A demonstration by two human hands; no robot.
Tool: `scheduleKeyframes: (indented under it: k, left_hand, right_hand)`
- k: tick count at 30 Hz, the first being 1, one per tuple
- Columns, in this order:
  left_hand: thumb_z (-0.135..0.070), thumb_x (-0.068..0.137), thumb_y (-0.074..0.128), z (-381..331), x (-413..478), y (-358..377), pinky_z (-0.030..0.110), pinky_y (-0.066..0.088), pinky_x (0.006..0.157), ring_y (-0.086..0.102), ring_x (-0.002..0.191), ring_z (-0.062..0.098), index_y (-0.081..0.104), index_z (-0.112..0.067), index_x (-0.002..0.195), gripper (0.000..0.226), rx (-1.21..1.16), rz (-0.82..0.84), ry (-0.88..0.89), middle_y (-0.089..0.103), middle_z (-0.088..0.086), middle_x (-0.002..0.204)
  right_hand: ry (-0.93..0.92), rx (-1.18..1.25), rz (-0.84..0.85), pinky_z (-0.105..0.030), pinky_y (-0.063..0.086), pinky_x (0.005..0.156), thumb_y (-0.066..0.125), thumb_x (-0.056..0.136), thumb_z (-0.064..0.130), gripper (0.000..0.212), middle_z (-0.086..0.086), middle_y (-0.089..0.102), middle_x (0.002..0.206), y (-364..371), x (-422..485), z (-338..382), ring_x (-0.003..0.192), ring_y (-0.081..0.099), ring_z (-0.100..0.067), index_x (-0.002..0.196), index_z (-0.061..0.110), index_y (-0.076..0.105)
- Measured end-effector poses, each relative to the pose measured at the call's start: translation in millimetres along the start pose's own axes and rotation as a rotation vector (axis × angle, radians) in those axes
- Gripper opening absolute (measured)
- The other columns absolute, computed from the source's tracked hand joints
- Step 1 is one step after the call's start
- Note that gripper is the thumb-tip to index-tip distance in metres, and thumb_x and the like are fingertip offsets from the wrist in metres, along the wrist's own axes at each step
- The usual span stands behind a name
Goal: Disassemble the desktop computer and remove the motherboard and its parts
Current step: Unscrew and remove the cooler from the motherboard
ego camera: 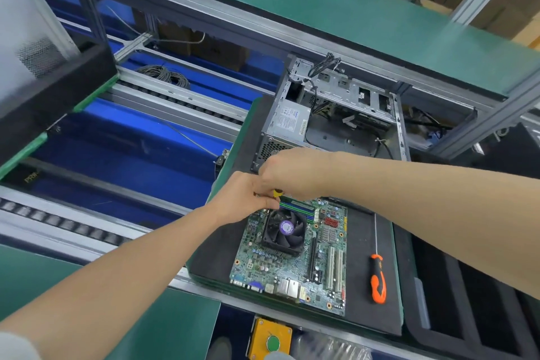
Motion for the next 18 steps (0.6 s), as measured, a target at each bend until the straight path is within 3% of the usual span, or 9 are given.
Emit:
scheduleKeyframes:
  k: [3, 6, 8, 10, 12, 14, 16, 18]
  left_hand:
    - [-0.025, 0.079, 0.089, -9.1, -1.9, 2.5, 0.042, 0.058, 0.085, 0.073, 0.084, 0.014, 0.078, -0.04, 0.073, 0.02, 0.014, 0.009, 0.014, 0.077, -0.012, 0.079]
    - [-0.027, 0.082, 0.087, -25.0, 5.5, -1.2, 0.039, 0.056, 0.081, 0.071, 0.084, 0.018, 0.078, -0.044, 0.076, 0.02, -0.076, -0.029, 0.073, 0.077, -0.012, 0.081]
    - [-0.035, 0.086, 0.083, -41.2, 10.6, 6.8, 0.02, 0.051, 0.077, 0.069, 0.088, 0.001, 0.074, -0.05, 0.083, 0.018, -0.045, 0.051, 0.152, 0.075, -0.02, 0.087]
    - [-0.046, 0.087, 0.078, -54.4, 10.3, 29.6, 0.006, 0.041, 0.085, 0.061, 0.104, -0.014, 0.067, -0.053, 0.103, 0.021, 0.143, 0.234, 0.209, 0.069, -0.031, 0.103]
    - [-0.057, 0.084, 0.075, -57.3, 5.8, 56.0, 0.013, 0.037, 0.094, 0.054, 0.115, -0.008, 0.06, -0.042, 0.13, 0.05, 0.413, 0.377, 0.265, 0.06, -0.028, 0.124]
    - [-0.064, 0.08, 0.074, -54.5, -1.0, 80.0, 0.023, 0.035, 0.095, 0.049, 0.123, 0.006, 0.049, -0.034, 0.146, 0.076, 0.626, 0.46, 0.316, 0.053, -0.015, 0.138]
    - [-0.067, 0.077, 0.074, -50.1, -8.6, 97.2, 0.03, 0.036, 0.095, 0.047, 0.127, 0.012, 0.043, -0.035, 0.149, 0.085, 0.747, 0.493, 0.342, 0.049, -0.012, 0.141]
    - [-0.064, 0.076, 0.076, -46.5, -15.5, 105.5, 0.04, 0.035, 0.107, 0.042, 0.136, 0.015, 0.045, -0.038, 0.147, 0.082, 0.824, 0.479, 0.364, 0.043, -0.013, 0.15]
  right_hand:
    - [0.018, 0.048, -0.049, -0.044, 0.058, 0.074, 0.059, 0.093, 0.01, 0.022, -0.003, 0.061, 0.105, -3.0, -12.3, -1.9, 0.093, 0.064, -0.027, 0.113, 0.021, 0.064]
    - [0.131, 0.143, -0.184, -0.033, 0.046, 0.052, 0.061, 0.088, 0.014, 0.013, 0.001, 0.056, 0.083, -14.5, -32.5, -17.0, 0.071, 0.057, -0.019, 0.091, 0.026, 0.056]
    - [0.255, 0.219, -0.221, -0.027, 0.036, 0.047, 0.063, 0.084, 0.021, 0.016, 0.003, 0.05, 0.072, -11.3, -49.3, -28.6, 0.063, 0.052, -0.015, 0.077, 0.026, 0.049]
    - [0.375, 0.294, -0.18, -0.028, 0.041, 0.048, 0.062, 0.085, 0.028, 0.022, 0.001, 0.051, 0.072, 3.5, -67.4, -36.0, 0.065, 0.056, -0.022, 0.071, 0.023, 0.048]
    - [0.439, 0.343, -0.138, -0.026, 0.039, 0.048, 0.061, 0.086, 0.033, 0.03, -0.003, 0.05, 0.065, 22.3, -84.2, -36.6, 0.057, 0.051, -0.024, 0.065, 0.018, 0.046]
    - [0.473, 0.402, -0.109, -0.029, 0.037, 0.049, 0.063, 0.085, 0.031, 0.036, -0.006, 0.046, 0.057, 41.3, -98.9, -32.5, 0.052, 0.043, -0.027, 0.061, 0.011, 0.044]
    - [0.49, 0.48, -0.106, -0.031, 0.037, 0.051, 0.066, 0.083, 0.029, 0.033, -0.011, 0.05, 0.058, 58.3, -108.6, -25.8, 0.056, 0.042, -0.028, 0.063, 0.008, 0.05]
    - [0.485, 0.543, -0.125, -0.031, 0.036, 0.05, 0.067, 0.083, 0.032, 0.031, -0.014, 0.058, 0.064, 70.0, -113.2, -16.5, 0.059, 0.045, -0.028, 0.068, 0.006, 0.058]
Point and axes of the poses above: each hand's wrist, its own x-axis towards the middle knuckle, its own y-axis out of the palm, z = x × y, the point moved 7 cm from there along x, towards the middle knuckle
